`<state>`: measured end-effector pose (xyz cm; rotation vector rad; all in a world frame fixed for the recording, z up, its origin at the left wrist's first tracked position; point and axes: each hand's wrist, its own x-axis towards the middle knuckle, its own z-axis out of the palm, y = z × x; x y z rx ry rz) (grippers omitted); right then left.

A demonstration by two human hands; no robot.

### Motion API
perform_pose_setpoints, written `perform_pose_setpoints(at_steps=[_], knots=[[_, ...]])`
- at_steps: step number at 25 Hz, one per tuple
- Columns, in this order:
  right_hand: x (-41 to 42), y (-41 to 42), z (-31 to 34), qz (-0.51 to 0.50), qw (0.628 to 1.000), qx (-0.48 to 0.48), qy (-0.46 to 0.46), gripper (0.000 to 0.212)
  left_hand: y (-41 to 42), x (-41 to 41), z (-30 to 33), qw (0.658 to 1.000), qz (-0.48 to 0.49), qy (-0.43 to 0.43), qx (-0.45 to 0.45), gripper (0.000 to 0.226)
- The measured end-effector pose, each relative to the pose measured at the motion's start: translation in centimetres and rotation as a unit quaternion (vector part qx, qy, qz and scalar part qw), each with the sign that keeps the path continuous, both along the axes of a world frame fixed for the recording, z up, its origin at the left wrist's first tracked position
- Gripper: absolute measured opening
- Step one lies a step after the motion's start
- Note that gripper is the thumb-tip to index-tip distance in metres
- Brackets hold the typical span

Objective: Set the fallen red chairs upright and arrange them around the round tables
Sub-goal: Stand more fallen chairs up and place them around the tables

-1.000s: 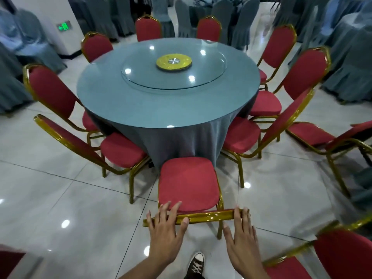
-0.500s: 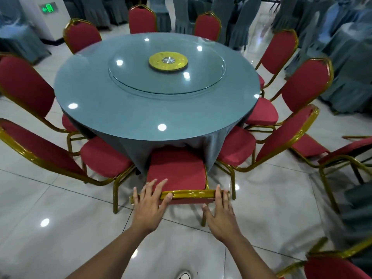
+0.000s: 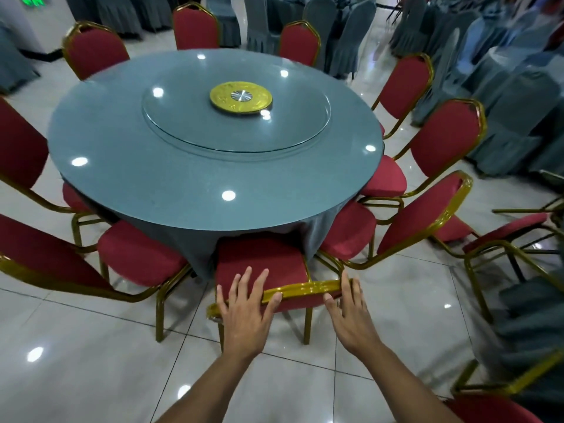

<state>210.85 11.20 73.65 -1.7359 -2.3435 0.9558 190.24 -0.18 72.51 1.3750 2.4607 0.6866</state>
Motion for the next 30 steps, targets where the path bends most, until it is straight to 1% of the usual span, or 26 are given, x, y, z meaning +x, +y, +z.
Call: perform_pose_setpoints(at_steps=[2, 5, 7, 9, 12, 14, 16, 20, 22, 24, 25, 26, 27, 29, 30], knots=[[1.5, -2.0, -0.7, -0.017, 1.0, -0.009, -0.009, 0.078, -1.9, 2.1, -1.3, 1.0, -0.005, -0.006, -0.01, 0.066], [2.3, -3.4, -1.3, -0.044, 0.999, 0.021, 0.01, 0.087, -2.7, 3.0, -2.3, 0.999, -0.009, -0.015, -0.031, 0.064], [2.3, -3.4, -1.5, -0.047, 0.998, 0.024, 0.016, 0.086, -2.6, 3.1, -2.6, 0.999, -0.009, -0.003, -0.033, 0.062], [2.3, -2.9, -1.7, -0.041, 0.999, 0.016, 0.032, 0.08, -2.0, 3.0, -2.4, 1.0, -0.002, 0.01, -0.004, 0.06], [0.4, 1.5, -1.3, -0.05, 0.996, 0.015, 0.07, 0.074, 2.1, 1.6, -1.0, 0.999, 0.026, 0.029, 0.023, 0.061], [-0.7, 5.2, -0.1, -0.053, 0.996, -0.004, 0.069, 0.075, 4.9, 0.9, 0.2, 0.999, 0.037, 0.03, 0.017, 0.063], [0.0, 6.6, 0.3, -0.037, 0.998, -0.004, 0.05, 0.077, 5.4, 1.6, 0.2, 0.999, 0.033, 0.013, 0.005, 0.065], [4.6, 3.2, -0.4, -0.003, 0.999, -0.019, 0.035, 0.08, 1.7, 5.9, -1.8, 0.999, 0.029, 0.003, -0.021, 0.064], [6.4, 3.4, -0.4, 0.028, 0.999, 0.003, 0.023, 0.078, 1.1, 6.8, -2.1, 0.999, 0.042, -0.003, -0.028, 0.066], [7.2, 5.4, 0.2, 0.048, 0.998, 0.024, 0.024, 0.07, 2.5, 7.2, -1.4, 0.996, 0.083, -0.006, -0.034, 0.067], [7.8, 6.5, 0.4, 0.052, 0.998, 0.021, 0.032, 0.064, 3.8, 7.9, -0.6, 0.994, 0.105, -0.01, -0.041, 0.064], [8.4, 7.5, 0.8, 0.055, 0.997, 0.021, 0.046, 0.059, 5.6, 8.7, 0.3, 0.992, 0.116, -0.014, -0.05, 0.056], [9.0, 8.5, 1.3, 0.063, 0.996, 0.02, 0.056, 0.055, 7.6, 9.7, 1.1, 0.992, 0.112, -0.009, -0.065, 0.043], [11.0, 11.1, 2.3, 0.073, 0.994, 0.023, 0.081, 0.05, 11.9, 12.5, 2.8, 0.995, 0.077, 0.01, -0.069, 0.017], [12.5, 12.8, 2.8, 0.074, 0.992, 0.032, 0.092, 0.048, 14.4, 14.3, 3.5, 0.997, 0.056, 0.007, -0.058, 0.012]])
